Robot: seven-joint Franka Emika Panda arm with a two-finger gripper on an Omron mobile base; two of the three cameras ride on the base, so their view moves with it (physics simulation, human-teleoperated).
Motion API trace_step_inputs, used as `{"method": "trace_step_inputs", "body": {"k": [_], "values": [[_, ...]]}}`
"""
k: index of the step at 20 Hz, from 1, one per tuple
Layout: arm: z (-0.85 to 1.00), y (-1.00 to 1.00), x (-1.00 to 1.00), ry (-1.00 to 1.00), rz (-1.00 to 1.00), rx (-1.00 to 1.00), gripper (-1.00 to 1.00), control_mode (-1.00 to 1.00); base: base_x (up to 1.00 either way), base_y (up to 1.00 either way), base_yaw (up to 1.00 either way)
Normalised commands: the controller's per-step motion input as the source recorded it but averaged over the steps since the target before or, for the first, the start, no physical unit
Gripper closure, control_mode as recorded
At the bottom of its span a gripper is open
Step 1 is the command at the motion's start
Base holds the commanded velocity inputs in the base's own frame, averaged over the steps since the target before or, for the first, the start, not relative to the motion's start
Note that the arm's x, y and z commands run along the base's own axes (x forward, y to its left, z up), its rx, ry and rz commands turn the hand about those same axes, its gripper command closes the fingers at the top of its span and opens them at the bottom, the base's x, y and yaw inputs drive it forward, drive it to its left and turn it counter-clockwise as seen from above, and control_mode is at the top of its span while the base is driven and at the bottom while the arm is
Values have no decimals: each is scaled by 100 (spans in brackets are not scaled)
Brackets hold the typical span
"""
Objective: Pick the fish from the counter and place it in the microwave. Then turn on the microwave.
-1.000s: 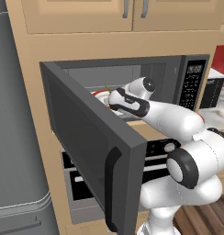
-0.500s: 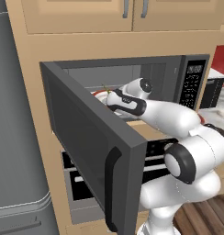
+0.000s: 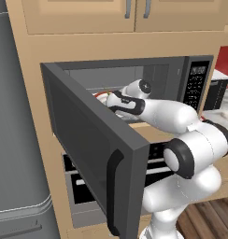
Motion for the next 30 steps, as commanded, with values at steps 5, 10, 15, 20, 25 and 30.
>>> {"method": "trace_step_inputs", "body": {"k": [5,10,15,20,25,30], "values": [[-7,0,19,2,0,-1,100,-100,0,0,0],[-10,1,18,3,0,-1,100,-100,0,0,0],[-14,1,17,4,0,-1,100,-100,0,0,0],[-18,3,7,4,0,0,100,-100,0,0,0],[-21,2,0,4,-1,-2,100,-100,0,0,0],[-21,1,0,1,-2,-3,100,-100,0,0,0]]}}
